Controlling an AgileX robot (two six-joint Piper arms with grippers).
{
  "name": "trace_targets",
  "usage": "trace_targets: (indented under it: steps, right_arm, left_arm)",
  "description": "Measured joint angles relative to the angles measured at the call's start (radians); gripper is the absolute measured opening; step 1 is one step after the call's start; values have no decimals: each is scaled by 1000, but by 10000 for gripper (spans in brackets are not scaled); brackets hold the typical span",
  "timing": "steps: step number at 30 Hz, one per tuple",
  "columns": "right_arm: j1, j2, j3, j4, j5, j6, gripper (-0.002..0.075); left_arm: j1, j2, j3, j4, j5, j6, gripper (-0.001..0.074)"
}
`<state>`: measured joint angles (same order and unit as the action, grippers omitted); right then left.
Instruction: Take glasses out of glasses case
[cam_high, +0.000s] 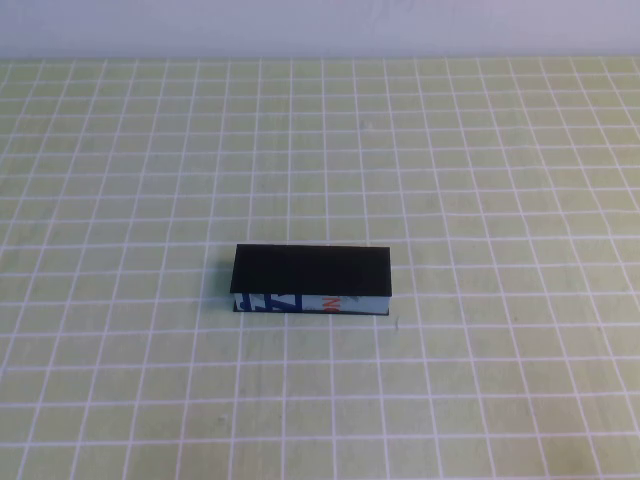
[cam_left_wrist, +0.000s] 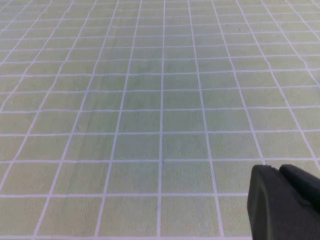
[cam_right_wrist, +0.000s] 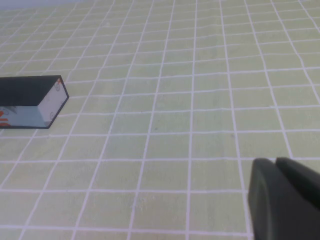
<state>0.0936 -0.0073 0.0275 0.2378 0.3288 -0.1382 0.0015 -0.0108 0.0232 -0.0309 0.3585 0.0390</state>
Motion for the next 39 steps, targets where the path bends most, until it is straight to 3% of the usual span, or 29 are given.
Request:
trace_targets:
  steps: [29, 34, 39]
  right_arm:
    - [0, 0, 0, 0, 0, 0, -18]
    - [0, 0, 0, 0, 0, 0, -18]
    - [0, 0, 0, 0, 0, 0, -18]
  left_arm:
    - [0, 0, 0, 5, -15, -19, -4]
    - [0, 0, 0, -91, -87, -56, -4]
    - [0, 0, 0, -320, -203, -86, -4]
